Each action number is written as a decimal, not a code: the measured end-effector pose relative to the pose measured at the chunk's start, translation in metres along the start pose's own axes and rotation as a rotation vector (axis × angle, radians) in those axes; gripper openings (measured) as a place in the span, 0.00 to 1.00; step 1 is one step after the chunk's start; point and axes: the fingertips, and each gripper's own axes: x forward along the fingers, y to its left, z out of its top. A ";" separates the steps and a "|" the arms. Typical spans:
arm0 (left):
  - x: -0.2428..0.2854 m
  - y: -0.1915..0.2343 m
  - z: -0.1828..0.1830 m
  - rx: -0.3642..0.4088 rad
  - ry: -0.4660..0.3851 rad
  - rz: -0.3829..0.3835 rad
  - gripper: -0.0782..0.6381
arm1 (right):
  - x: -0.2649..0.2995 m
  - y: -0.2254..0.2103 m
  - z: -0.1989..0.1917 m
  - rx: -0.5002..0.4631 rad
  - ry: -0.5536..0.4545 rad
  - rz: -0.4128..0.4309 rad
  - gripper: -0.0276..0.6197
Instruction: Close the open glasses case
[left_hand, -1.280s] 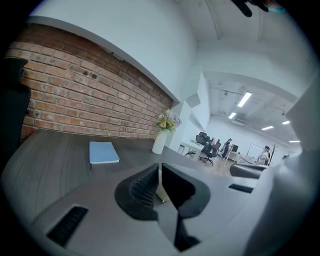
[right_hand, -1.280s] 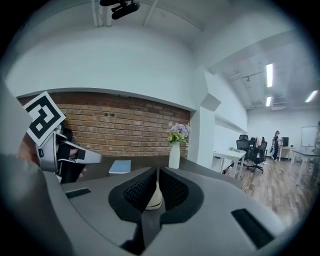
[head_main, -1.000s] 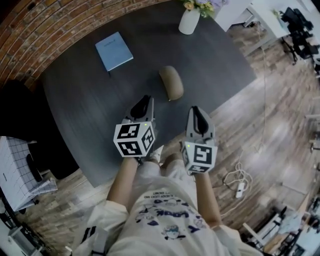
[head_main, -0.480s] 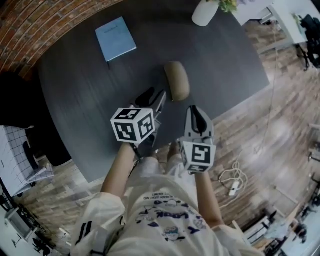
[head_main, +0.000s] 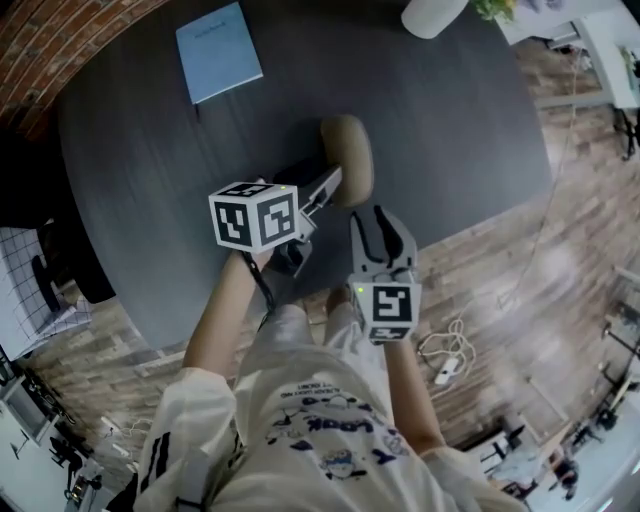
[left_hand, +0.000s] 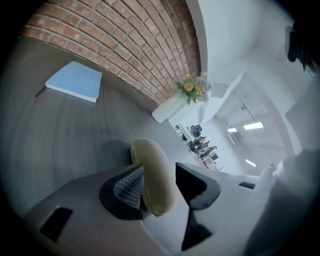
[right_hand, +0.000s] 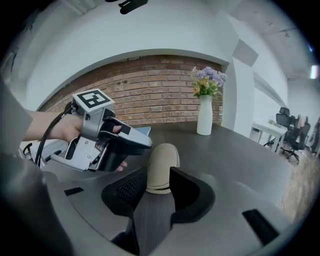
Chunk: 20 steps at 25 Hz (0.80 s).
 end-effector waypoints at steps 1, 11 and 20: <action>0.002 0.000 0.001 -0.015 -0.003 -0.002 0.36 | 0.001 0.000 -0.003 -0.002 0.015 0.014 0.23; 0.024 0.000 -0.001 -0.168 0.040 -0.038 0.44 | 0.017 -0.012 -0.010 0.024 0.038 0.068 0.29; 0.038 0.004 -0.006 -0.255 0.070 -0.009 0.44 | 0.020 -0.014 -0.014 0.033 0.067 0.103 0.29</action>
